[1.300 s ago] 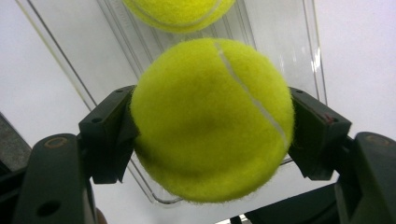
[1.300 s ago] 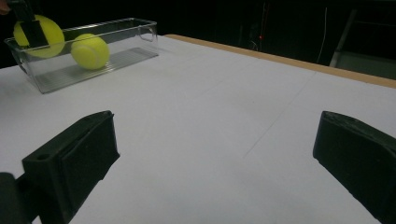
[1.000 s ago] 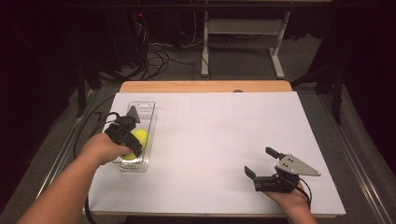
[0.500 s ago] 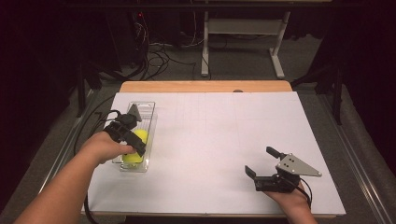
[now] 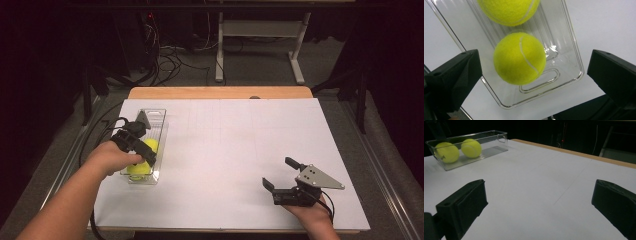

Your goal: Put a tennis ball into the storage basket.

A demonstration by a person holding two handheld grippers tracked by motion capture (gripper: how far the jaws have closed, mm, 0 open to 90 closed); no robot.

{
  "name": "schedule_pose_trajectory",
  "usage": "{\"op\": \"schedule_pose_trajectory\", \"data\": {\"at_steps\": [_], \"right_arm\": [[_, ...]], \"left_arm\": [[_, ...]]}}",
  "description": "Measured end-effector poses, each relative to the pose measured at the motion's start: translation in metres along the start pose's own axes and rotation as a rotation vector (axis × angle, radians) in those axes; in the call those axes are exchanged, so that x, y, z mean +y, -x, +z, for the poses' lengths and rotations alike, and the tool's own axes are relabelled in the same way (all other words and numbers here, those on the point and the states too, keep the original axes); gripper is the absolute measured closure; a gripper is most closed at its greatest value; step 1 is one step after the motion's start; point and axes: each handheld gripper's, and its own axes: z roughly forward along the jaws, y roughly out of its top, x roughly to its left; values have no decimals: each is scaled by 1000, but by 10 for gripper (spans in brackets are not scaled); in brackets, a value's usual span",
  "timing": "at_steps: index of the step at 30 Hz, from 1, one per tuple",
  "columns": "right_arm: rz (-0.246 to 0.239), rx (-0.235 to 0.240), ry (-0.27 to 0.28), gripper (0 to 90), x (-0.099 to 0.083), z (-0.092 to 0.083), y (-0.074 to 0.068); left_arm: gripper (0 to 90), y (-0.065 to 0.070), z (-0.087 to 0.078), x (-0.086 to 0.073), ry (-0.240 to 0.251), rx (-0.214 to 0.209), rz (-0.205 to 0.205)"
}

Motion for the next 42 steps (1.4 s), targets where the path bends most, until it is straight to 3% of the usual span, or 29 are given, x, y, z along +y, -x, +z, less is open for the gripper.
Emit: {"op": "schedule_pose_trajectory", "data": {"at_steps": [7,22,30,37,42], "right_arm": [[0,1,-3,1,0,0,-1],[-7,-7,4,1,1,-3,1],[-4,-8,8,1,1,-3,1],[-2,-10,8,1,0,-4,1],[-3,-10,10,1,0,-4,2]], "left_arm": [[6,12,0,2,4,-2,14],[7,65,-7,19,7,12,89],[7,97,1,31,-1,4,141],[7,107,13,36,1,-13,149],[7,111,29,36,-8,-32,163]]}}
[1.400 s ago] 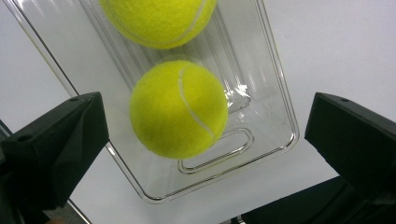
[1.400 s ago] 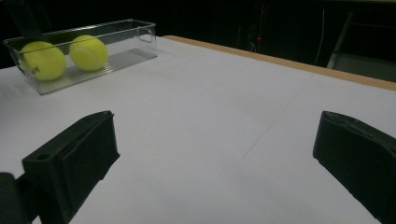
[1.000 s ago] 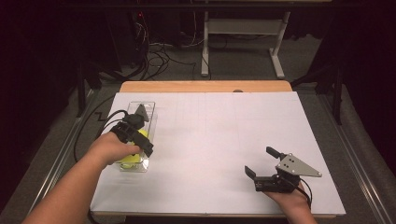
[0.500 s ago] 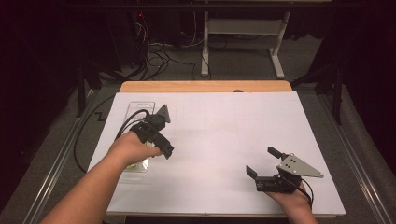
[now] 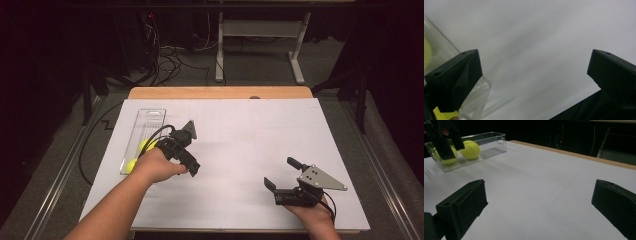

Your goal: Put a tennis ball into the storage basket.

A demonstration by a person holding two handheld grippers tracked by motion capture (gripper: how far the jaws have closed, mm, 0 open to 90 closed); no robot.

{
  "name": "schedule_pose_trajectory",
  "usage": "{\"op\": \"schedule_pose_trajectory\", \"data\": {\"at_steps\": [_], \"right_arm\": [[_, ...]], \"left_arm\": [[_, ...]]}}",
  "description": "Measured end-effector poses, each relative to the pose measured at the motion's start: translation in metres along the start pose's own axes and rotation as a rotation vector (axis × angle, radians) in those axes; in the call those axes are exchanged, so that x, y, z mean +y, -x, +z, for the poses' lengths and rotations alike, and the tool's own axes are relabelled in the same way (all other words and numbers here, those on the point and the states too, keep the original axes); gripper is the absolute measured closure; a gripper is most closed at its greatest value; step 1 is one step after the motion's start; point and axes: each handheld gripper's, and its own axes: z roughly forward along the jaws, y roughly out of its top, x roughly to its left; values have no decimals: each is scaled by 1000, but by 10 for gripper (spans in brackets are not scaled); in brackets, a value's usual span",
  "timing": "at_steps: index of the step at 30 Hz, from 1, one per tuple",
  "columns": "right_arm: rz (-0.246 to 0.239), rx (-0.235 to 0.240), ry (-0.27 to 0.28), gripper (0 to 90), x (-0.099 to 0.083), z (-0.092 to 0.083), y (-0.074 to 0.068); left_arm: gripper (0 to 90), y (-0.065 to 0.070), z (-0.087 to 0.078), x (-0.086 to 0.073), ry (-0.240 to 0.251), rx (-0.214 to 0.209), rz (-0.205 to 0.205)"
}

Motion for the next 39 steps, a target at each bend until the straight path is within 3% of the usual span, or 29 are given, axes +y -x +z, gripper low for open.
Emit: {"op": "schedule_pose_trajectory", "data": {"at_steps": [8,13,19,21,24,28,30,33,39], "right_arm": [[5,5,2,1,0,0,0],[2,5,2,1,0,0,0],[1,9,-1,1,0,0,0],[1,7,-1,1,0,0,0],[5,6,1,1,-1,-1,0],[9,-1,-3,1,-1,-2,1],[6,0,0,1,-1,-2,0],[7,-1,-1,1,-1,-2,0],[16,-6,-3,1,-2,-2,0]], "left_arm": [[7,0,23,-1,0,-18,8],[7,1,33,-1,5,8,13],[6,0,40,-3,58,15,9],[6,0,40,-8,136,-10,27],[6,1,46,-17,203,-35,52],[7,-1,48,-29,300,-80,44],[8,-1,47,-37,380,-82,54],[8,0,46,-46,473,-135,71],[9,7,52,-61,642,-142,142]]}}
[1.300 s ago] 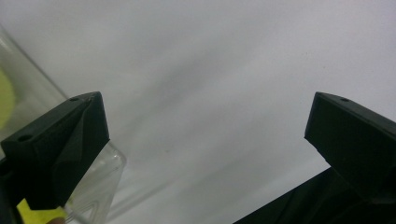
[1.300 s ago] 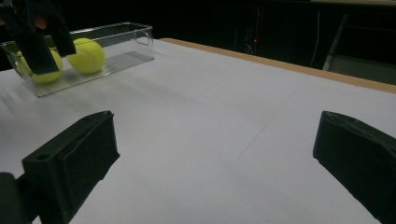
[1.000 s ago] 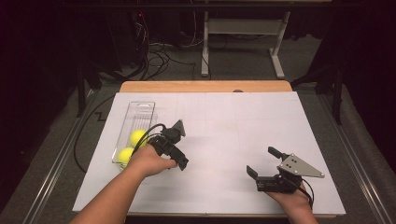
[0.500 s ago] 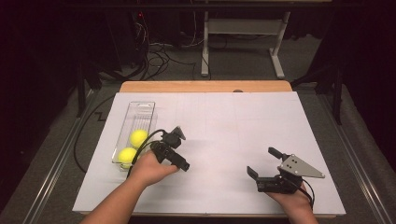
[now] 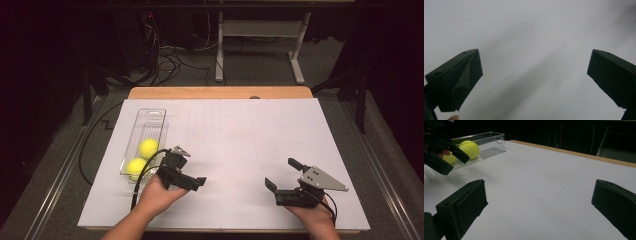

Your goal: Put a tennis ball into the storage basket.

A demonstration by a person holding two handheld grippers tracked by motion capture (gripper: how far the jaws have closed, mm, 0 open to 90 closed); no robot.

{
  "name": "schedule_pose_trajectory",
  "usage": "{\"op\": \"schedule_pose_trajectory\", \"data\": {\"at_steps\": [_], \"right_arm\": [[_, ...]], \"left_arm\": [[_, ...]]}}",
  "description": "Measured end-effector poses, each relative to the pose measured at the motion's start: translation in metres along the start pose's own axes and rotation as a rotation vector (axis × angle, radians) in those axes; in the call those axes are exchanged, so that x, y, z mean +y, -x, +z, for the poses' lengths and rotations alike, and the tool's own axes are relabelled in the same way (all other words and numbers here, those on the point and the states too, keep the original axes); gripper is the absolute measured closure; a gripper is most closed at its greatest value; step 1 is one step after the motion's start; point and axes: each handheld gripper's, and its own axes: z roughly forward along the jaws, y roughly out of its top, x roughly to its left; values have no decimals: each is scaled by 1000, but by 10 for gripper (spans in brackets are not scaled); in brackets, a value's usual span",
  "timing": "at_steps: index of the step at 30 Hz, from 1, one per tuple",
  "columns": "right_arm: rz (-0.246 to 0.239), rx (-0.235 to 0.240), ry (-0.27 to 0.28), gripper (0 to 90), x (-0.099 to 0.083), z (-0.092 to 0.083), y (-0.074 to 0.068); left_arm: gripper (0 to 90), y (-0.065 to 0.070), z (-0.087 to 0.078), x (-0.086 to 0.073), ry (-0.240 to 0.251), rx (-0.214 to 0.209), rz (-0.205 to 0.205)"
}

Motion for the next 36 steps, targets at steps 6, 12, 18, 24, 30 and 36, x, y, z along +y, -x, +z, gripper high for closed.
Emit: {"op": "schedule_pose_trajectory", "data": {"at_steps": [6,12,18,24,30,36], "right_arm": [[6,2,0,1,-1,1,1],[10,2,-4,1,-2,2,0],[17,-4,-8,1,-4,4,2],[30,-20,-16,1,-5,6,2],[29,-29,0,1,-3,4,1],[21,-24,6,1,-3,1,-1]], "left_arm": [[2,2,4,-13,89,1,59],[3,5,0,-23,211,-14,115],[3,6,-10,-32,336,-39,168],[3,-5,-23,-37,456,-103,126],[3,-13,-25,-37,467,-116,100],[4,-11,-32,-38,507,-81,104]]}}
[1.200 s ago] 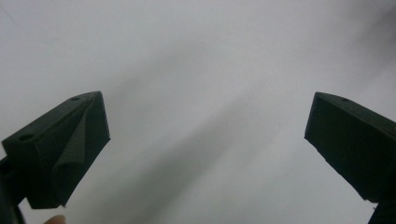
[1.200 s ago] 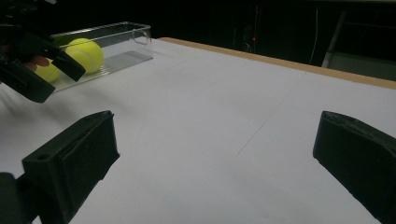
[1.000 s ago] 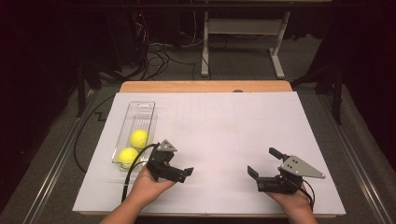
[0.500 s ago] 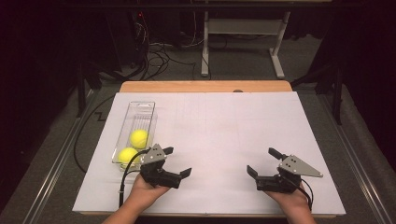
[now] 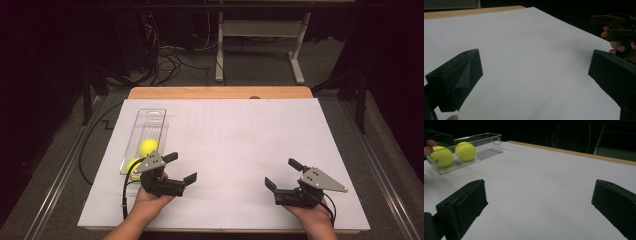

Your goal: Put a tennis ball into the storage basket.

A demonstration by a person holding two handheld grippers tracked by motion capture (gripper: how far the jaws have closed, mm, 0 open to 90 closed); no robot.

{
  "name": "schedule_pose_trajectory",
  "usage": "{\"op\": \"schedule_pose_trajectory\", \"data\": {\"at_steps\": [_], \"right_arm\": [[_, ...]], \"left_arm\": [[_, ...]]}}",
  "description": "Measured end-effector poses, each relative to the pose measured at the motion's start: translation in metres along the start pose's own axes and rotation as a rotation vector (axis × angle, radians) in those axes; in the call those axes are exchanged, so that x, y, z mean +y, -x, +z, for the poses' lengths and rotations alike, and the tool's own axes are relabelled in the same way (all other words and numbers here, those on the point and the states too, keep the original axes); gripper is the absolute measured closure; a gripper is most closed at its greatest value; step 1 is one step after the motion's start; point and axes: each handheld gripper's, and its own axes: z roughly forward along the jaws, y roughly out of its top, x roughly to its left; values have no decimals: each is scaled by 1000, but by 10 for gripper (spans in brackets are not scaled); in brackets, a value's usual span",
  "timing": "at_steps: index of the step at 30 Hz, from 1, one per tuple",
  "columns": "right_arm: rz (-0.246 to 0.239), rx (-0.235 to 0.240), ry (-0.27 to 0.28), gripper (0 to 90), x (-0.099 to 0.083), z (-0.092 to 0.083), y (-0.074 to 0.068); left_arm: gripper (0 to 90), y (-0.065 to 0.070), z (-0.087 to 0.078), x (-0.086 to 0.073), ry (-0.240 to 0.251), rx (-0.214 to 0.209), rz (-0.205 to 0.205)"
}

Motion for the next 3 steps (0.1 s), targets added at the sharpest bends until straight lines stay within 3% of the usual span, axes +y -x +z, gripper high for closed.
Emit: {"op": "schedule_pose_trajectory", "data": {"at_steps": [3], "right_arm": [[-10,11,3,1,0,-1,-1]], "left_arm": [[5,1,-1,1,4,12,11]]}}
